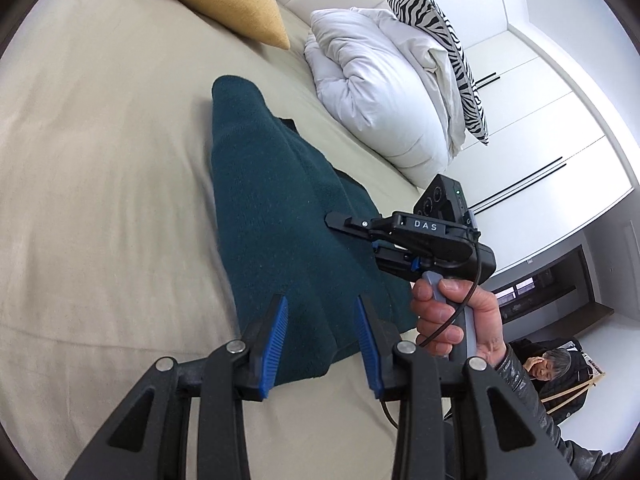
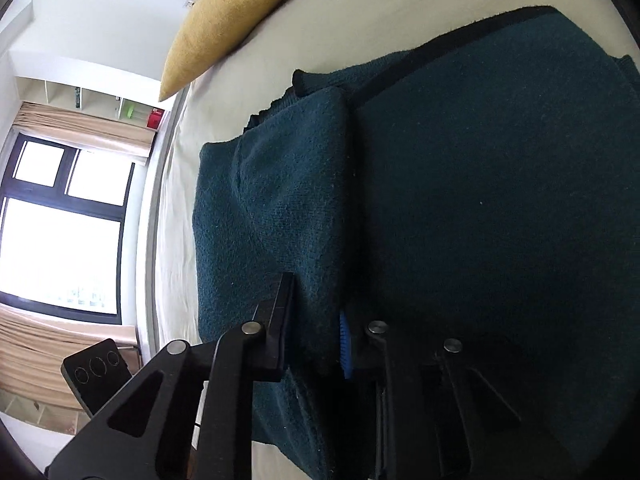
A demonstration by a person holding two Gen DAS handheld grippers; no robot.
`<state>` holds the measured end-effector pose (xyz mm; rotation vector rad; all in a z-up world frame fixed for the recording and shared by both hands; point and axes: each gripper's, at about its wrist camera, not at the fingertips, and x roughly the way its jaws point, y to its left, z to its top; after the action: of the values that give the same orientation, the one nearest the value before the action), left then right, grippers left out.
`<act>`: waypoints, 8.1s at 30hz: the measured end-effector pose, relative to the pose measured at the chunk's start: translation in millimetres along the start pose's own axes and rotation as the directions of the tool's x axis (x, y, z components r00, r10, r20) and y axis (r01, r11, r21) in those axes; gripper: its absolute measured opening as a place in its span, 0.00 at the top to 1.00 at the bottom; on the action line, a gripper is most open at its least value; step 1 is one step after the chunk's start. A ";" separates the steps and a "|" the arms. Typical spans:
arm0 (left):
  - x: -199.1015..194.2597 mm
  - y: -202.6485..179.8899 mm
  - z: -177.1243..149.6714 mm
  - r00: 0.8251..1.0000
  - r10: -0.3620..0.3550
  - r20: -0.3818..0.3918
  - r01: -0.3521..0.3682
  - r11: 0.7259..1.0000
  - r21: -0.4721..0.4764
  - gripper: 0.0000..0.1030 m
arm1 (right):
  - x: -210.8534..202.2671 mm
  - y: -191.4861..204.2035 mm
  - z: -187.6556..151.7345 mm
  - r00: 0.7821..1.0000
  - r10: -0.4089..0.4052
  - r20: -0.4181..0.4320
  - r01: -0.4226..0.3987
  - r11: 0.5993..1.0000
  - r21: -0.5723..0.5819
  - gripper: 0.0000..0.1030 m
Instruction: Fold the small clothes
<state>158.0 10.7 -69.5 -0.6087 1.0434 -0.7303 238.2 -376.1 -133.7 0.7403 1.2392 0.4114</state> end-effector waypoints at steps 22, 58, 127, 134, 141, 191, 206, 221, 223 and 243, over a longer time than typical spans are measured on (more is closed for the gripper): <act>30.6 -36.2 -6.1 0.997 0.021 -0.080 -0.015 0.997 0.072 0.65 | -128.2 -103.9 -9.7 0.979 -0.127 0.161 0.121 0.992 0.047 0.86; 170.7 -76.7 73.4 0.870 0.491 0.049 -0.462 0.775 0.431 0.54 | -106.9 -90.5 -36.7 0.972 -0.037 0.232 0.064 0.992 -0.110 0.89; 140.2 -32.9 56.7 0.937 0.339 -0.080 -0.329 0.938 0.111 0.40 | -101.9 -96.6 -1.7 0.961 -0.187 0.203 0.191 0.982 -0.002 0.68; 125.9 -55.2 51.0 0.905 0.418 -0.073 -0.398 0.896 0.196 0.64 | -95.2 -31.8 -23.0 0.850 -0.427 0.309 0.485 0.864 -0.139 0.80; 56.2 -79.9 26.2 0.904 0.427 -0.004 -0.415 0.881 0.228 0.66 | -116.4 52.7 -80.9 0.811 -0.404 0.423 0.537 0.802 -0.261 0.81; -126.8 31.6 -122.4 0.897 0.436 0.068 -0.440 0.897 0.050 0.46 | -15.7 52.0 -246.8 0.977 -0.064 0.203 0.097 0.983 -0.156 0.67; -224.3 -56.8 -137.4 0.634 0.513 0.578 -0.696 0.705 0.138 0.02 | -116.7 113.1 -269.5 0.829 -0.195 0.524 0.361 0.903 -0.234 0.58; -263.0 -140.8 -147.0 0.394 0.471 0.789 -0.828 0.554 0.082 0.00 | -208.8 193.3 -314.8 0.515 -0.159 0.842 0.521 0.838 -0.161 0.01; -265.1 -145.5 -150.7 0.384 0.463 0.798 -0.827 0.558 0.074 0.00 | -220.9 200.6 -320.6 0.491 -0.142 0.860 0.521 0.838 -0.159 0.00; -176.9 -60.4 -169.2 0.572 0.730 0.373 -0.805 0.586 0.087 0.00 | -122.1 197.5 -329.6 0.761 -0.292 0.579 0.512 0.819 -0.260 0.00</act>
<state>-67.6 93.5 6.7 0.0176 0.7943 0.0422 -90.0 -223.9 44.3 0.1711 0.7291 0.0753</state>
